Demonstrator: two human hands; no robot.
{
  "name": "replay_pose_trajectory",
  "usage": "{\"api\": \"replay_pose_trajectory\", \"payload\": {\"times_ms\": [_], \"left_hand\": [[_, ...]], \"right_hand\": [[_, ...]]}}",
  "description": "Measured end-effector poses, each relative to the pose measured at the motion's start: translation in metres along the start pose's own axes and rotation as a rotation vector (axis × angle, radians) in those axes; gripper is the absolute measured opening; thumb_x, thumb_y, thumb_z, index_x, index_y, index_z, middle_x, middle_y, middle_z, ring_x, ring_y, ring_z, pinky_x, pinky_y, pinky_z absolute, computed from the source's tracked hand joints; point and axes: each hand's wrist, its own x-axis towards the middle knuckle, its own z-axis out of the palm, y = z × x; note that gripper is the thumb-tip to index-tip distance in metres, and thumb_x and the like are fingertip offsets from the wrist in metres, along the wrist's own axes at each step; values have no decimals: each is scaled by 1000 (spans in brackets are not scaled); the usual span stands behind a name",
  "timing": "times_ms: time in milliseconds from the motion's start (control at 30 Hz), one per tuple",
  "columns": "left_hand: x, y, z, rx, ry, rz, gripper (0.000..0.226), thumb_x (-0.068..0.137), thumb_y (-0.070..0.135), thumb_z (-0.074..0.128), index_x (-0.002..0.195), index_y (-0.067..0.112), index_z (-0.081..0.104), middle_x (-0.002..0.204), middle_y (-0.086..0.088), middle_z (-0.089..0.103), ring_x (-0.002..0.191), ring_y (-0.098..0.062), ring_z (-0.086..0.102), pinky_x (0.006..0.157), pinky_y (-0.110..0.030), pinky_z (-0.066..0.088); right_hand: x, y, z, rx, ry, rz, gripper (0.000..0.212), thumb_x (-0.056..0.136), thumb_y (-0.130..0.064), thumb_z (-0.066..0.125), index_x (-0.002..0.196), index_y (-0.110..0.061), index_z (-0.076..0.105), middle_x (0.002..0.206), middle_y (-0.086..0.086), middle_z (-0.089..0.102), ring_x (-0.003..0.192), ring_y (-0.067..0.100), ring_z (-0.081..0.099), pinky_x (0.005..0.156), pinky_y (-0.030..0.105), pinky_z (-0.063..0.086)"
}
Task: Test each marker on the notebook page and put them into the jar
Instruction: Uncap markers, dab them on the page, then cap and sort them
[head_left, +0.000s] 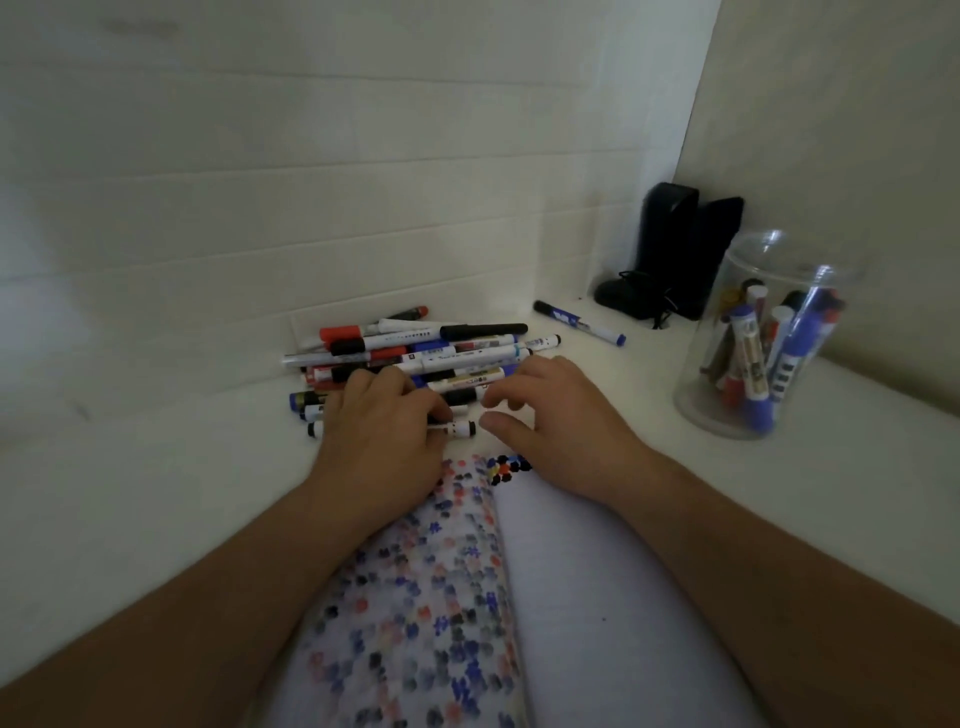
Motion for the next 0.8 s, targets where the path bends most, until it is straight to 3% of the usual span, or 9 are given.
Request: {"api": "replay_pose_trajectory", "payload": {"times_ms": [100, 233, 367, 467, 567, 667, 733, 800], "left_hand": [[-1, 2, 2, -8, -4, 35, 21, 94, 33, 62, 115, 32, 68, 108, 5, 53, 106, -23, 43, 89, -40, 33], [-2, 7, 0, -116, 86, 177, 15, 95, 20, 64, 109, 25, 63, 108, 4, 57, 105, -22, 46, 87, -38, 35], [0, 9, -10, -189, 118, 109, 15, 100, 33, 55, 115, 30, 55, 99, 11, 59, 97, -15, 50, 85, -36, 35], [0, 9, -13, -292, 31, 110, 23, 103, 37, 45, 120, 28, 57, 99, 9, 63, 91, -13, 55, 83, -39, 47], [-3, 16, -16, -392, -55, 121, 24, 102, 40, 51, 121, 28, 60, 106, 9, 65, 95, -10, 59, 85, -39, 53], [-6, 24, -21, -459, -80, 141, 25, 95, 42, 64, 112, 29, 52, 103, 11, 68, 87, -5, 63, 77, -30, 55], [-8, 29, -24, -458, -90, 192, 31, 89, 42, 72, 103, 27, 49, 93, 11, 68, 77, -2, 61, 67, -26, 52], [-9, 30, -25, -442, -87, 227, 34, 84, 42, 78, 99, 24, 53, 90, 12, 68, 75, -2, 61, 65, -27, 52]], "right_hand": [[1, -5, 2, -70, -111, -16, 31, 95, -62, 54, 108, -39, 69, 93, -17, 59, 92, 10, 51, 88, 37, 50], [2, -16, -4, -32, -66, -83, 25, 99, -56, 55, 113, -43, 71, 85, -20, 62, 82, 5, 53, 76, 32, 47], [2, -10, -37, 22, -34, 13, 16, 102, -50, 55, 97, -43, 69, 78, -13, 65, 71, 8, 58, 67, 33, 45], [-2, 4, -69, 107, -112, 195, 17, 101, -44, 61, 102, -34, 74, 86, -9, 69, 76, 10, 64, 70, 33, 53], [-12, 10, -81, -57, -219, 230, 23, 102, -46, 57, 111, -34, 73, 93, -16, 65, 83, 6, 59, 78, 33, 51], [-32, -4, -75, -371, -228, 130, 38, 103, -55, 36, 127, -40, 61, 112, -19, 60, 105, 9, 49, 97, 40, 43], [-40, -25, -64, -425, -234, 38, 53, 98, -62, 22, 134, -43, 56, 121, -19, 62, 118, 13, 47, 107, 46, 34], [-44, -37, -52, -426, -200, -57, 43, 100, -56, 34, 126, -39, 63, 111, -15, 68, 115, 17, 56, 105, 50, 36]]}}
